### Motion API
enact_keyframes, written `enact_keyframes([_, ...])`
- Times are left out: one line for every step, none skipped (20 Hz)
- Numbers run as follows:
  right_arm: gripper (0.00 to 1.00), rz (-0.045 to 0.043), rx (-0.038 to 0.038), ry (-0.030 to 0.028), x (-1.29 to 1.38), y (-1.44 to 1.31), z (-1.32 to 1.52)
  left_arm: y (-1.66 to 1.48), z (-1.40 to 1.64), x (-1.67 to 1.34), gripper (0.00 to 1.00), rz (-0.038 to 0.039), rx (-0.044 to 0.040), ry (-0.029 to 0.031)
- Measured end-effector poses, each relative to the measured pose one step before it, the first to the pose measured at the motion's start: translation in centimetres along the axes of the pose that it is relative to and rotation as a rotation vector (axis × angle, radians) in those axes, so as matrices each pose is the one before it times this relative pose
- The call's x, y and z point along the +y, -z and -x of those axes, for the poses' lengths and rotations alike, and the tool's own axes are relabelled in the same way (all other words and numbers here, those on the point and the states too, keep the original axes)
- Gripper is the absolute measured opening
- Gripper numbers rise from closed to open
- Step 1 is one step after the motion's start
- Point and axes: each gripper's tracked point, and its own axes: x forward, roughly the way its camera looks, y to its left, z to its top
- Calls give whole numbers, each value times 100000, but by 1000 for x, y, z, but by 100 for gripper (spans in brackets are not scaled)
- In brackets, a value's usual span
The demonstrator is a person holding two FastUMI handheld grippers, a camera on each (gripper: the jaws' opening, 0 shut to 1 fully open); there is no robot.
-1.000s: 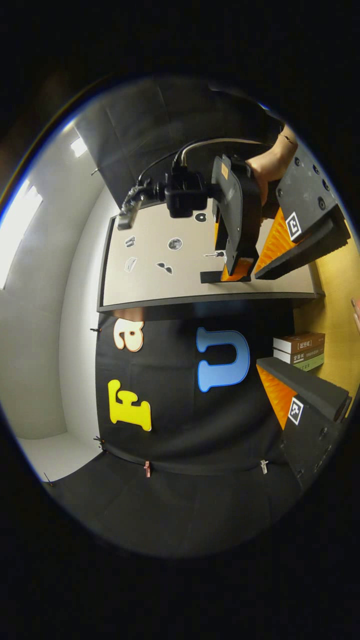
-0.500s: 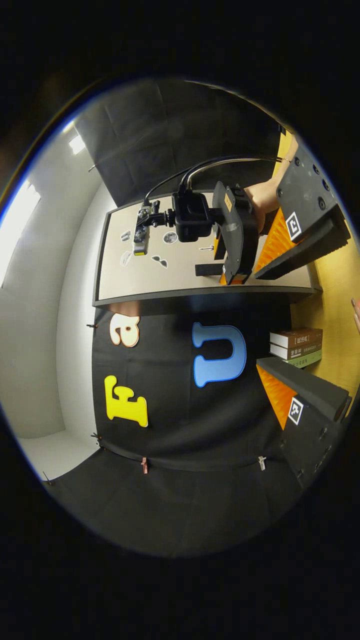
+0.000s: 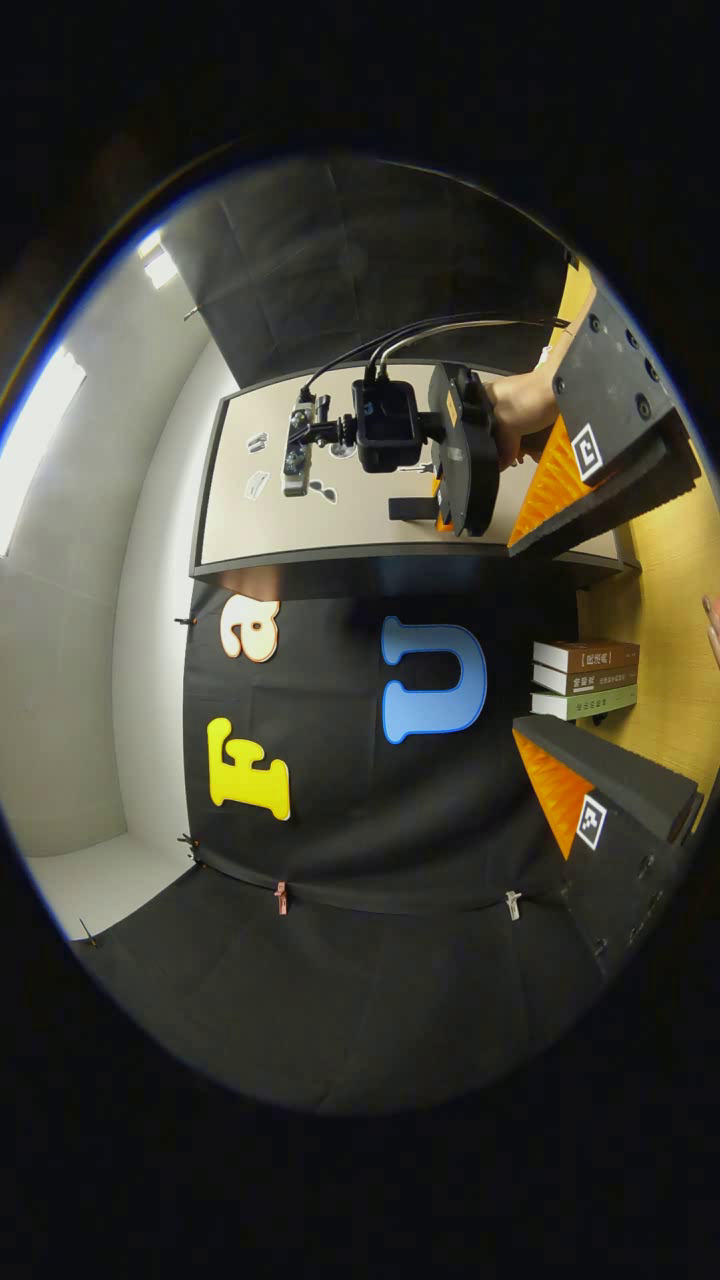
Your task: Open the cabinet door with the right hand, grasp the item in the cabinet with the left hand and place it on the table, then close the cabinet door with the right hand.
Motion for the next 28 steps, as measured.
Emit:
enact_keyframes([14,-38,50,-262,-8,26,263,-57,242,265,98,-39,-12,-393])
enact_keyframes([14,194,44,-690,-8,-59,201,75,145,247,98,-325,-35,-346])
enact_keyframes([14,-134,130,-1166,45,-36,333,-154,61,141,98,-296,-151,-181])
enact_keyframes([14,-345,169,-1226,3,-54,347,92,34,59,98,-265,-60,141])
enact_keyframes([14,317,159,-1354,13,-92,378,-41,-2,29,98,-144,-114,177])
enact_keyframes([14,502,162,-1283,3,-35,377,-2,44,-103,98,-55,-12,466])
enact_keyframes([14,140,199,-1455,14,-10,401,-27,118,-155,98,-36,70,491])
enact_keyframes([14,-589,370,-1458,-56,-81,582,66,243,-174,98,-28,67,444])
enact_keyframes([14,-525,282,-1391,33,-4,561,-18,140,-326,98,-20,171,492])
enact_keyframes([14,-59,335,-1469,-94,28,618,121,232,-231,98,-28,115,359])
enact_keyframes([14,269,-174,-1490,-57,-49,460,-165,283,-364,98,-220,159,146])
enact_keyframes([14,-16,122,-1298,-92,-56,573,2,235,-27,98,-47,-140,-840])
enact_keyframes([14,-341,11,-1257,-102,-166,527,-218,236,24,98,159,-165,-738])
enact_keyframes([14,-469,337,-1209,-148,54,585,-23,207,-340,98,248,-199,133])
enact_keyframes([14,-271,7,-938,-80,-61,659,-135,105,-246,98,142,-138,188])
enact_keyframes([14,74,99,-747,-191,-47,605,67,289,-286,98,-179,47,74])
enact_keyframes([14,254,62,-667,-153,-75,684,-193,10,-201,98,-472,131,-66])
enact_keyframes([14,-382,342,-875,-147,26,684,-24,63,-196,98,-360,155,-6])
enact_keyframes([14,-998,160,-982,-130,-77,714,0,224,-370,98,39,206,294])
enact_keyframes([14,-814,-9,-873,-157,-83,660,135,96,-393,98,431,337,437])
enact_keyframes([14,-256,275,-731,-242,-32,670,122,223,-654,98,813,394,887])
enact_keyframes([14,-99,-34,-683,-259,-35,569,165,106,-659,98,898,377,1125])
enact_keyframes([13,-303,81,-520,-182,-35,716,96,85,-640,98,721,523,1074])
enact_keyframes([14,-386,246,-404,-245,-65,575,261,211,-590,98,499,482,969])
enact_keyframes([14,-381,269,-390,-254,-32,560,81,-39,-588,98,167,276,1183])
enact_keyframes([14,-459,184,-277,-289,-37,474,-4,-17,-358,98,206,56,736])
enact_keyframes([14,-296,-128,-89,-307,-72,453,-140,-122,-499,98,405,-151,1180])
enact_keyframes([14,-167,34,48,-293,51,351,-253,-353,-896,98,538,-696,2576])
